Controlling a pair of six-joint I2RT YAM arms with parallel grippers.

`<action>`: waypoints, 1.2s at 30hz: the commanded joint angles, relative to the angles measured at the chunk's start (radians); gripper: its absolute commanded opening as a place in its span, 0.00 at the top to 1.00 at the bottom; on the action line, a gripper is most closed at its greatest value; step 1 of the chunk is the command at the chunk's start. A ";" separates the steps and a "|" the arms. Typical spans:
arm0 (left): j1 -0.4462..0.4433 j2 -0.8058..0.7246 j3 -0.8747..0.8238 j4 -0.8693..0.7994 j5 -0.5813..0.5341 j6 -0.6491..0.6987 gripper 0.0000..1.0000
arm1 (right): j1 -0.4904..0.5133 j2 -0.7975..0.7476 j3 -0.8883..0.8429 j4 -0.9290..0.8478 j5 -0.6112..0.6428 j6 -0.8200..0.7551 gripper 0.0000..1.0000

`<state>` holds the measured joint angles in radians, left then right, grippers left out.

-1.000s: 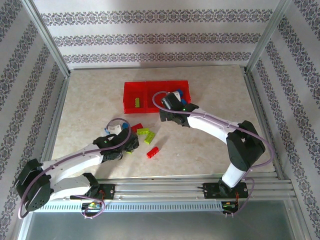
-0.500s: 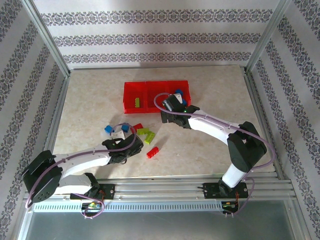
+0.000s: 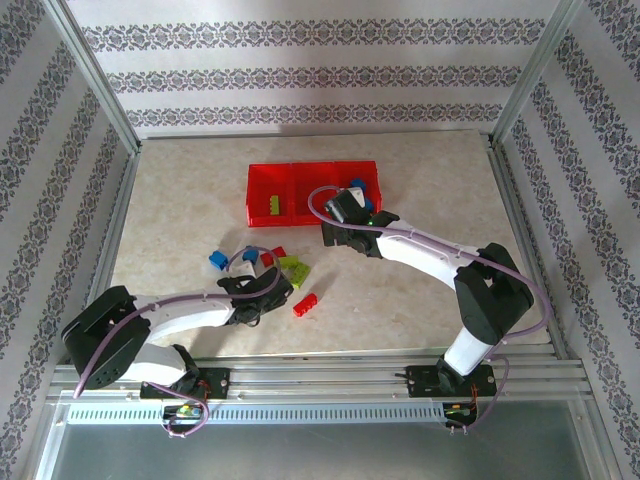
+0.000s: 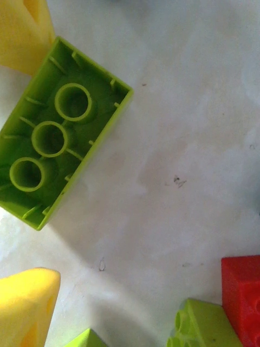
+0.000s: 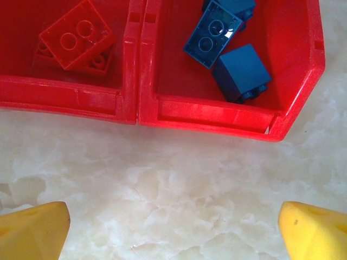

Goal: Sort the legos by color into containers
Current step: Pick up the lego from the middle-left of the table.

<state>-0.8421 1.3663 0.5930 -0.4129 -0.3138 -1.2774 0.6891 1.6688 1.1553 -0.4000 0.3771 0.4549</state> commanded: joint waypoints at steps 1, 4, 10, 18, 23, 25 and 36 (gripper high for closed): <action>0.046 0.014 0.002 0.056 -0.013 0.056 0.09 | -0.008 -0.008 -0.010 0.003 -0.005 0.021 0.02; 0.077 0.017 0.009 0.077 -0.006 0.106 0.13 | -0.009 -0.009 -0.010 0.001 -0.006 0.023 0.02; 0.109 0.055 0.047 0.099 0.012 0.181 0.22 | -0.009 -0.002 -0.004 -0.002 -0.012 0.025 0.02; 0.114 0.135 0.111 0.104 0.039 0.253 0.27 | -0.008 0.008 -0.002 -0.004 -0.023 0.028 0.02; 0.115 0.168 0.145 0.082 0.036 0.288 0.33 | -0.007 0.008 -0.008 -0.004 -0.023 0.030 0.02; 0.115 0.173 0.150 0.084 0.037 0.305 0.33 | -0.007 0.009 -0.010 -0.005 -0.023 0.031 0.02; 0.119 0.180 0.168 0.097 0.037 0.353 0.47 | -0.005 0.014 -0.016 -0.003 -0.027 0.040 0.02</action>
<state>-0.7502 1.5246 0.7376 -0.4725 -0.2474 -0.9478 0.6891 1.6691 1.1553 -0.3992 0.3511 0.4755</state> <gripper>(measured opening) 0.532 0.983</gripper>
